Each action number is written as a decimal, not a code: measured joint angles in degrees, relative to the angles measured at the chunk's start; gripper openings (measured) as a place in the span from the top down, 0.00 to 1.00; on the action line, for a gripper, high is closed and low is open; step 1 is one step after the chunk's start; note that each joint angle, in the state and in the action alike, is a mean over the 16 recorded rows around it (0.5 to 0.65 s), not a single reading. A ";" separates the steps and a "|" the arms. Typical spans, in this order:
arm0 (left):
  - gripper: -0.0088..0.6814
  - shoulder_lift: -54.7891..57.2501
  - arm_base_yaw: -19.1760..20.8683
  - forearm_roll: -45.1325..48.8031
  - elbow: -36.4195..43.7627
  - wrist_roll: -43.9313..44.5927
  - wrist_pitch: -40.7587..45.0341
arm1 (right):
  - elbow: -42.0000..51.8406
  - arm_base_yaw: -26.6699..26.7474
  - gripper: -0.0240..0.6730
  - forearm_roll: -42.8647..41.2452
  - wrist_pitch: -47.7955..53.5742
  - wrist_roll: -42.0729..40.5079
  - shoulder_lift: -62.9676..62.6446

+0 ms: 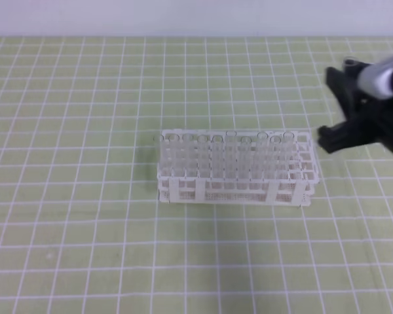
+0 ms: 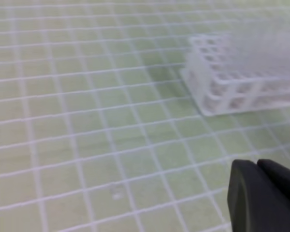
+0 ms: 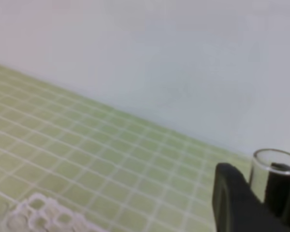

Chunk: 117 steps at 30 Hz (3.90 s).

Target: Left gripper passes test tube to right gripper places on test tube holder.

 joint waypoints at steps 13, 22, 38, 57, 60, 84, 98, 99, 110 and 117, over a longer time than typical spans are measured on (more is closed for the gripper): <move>0.99 0.00 13.02 0.00 0.00 0.06 0.00 | 0.01 3.23 0.95 -20.44 -20.50 24.96 16.71; 0.99 -0.13 14.17 -0.28 0.06 0.24 -2.21 | 1.95 3.23 0.95 -19.55 -28.91 25.72 21.46; 0.99 -4.28 27.72 8.59 10.98 -1.09 -30.75 | 7.07 3.23 0.95 -20.34 -37.03 31.87 22.53; 0.99 -16.89 34.85 9.25 26.31 -4.02 -41.16 | 8.10 3.23 0.95 -22.64 -40.24 32.54 24.99; 0.99 -16.88 34.84 9.27 26.27 -4.26 -41.55 | 8.53 3.23 0.95 -22.74 -41.28 32.62 25.30; 0.99 -16.95 34.82 -25.24 26.43 31.77 -29.04 | 11.02 3.23 0.95 -23.63 -45.25 34.30 26.05; 0.99 -16.95 34.82 -25.80 26.43 33.78 -24.86 | 12.11 3.23 0.95 -23.71 -44.92 35.19 26.05; 0.99 -16.95 34.82 -25.80 26.43 33.78 -24.87 | 12.16 3.23 0.94 -23.72 -44.90 35.42 26.05; 0.99 -16.97 34.81 -25.80 26.47 33.77 -24.82 | 12.51 3.23 0.91 -23.70 -44.62 38.61 25.97; 0.99 -16.97 34.81 -25.80 26.52 33.78 -24.89 | 12.72 3.23 0.91 -24.50 -45.30 39.58 23.42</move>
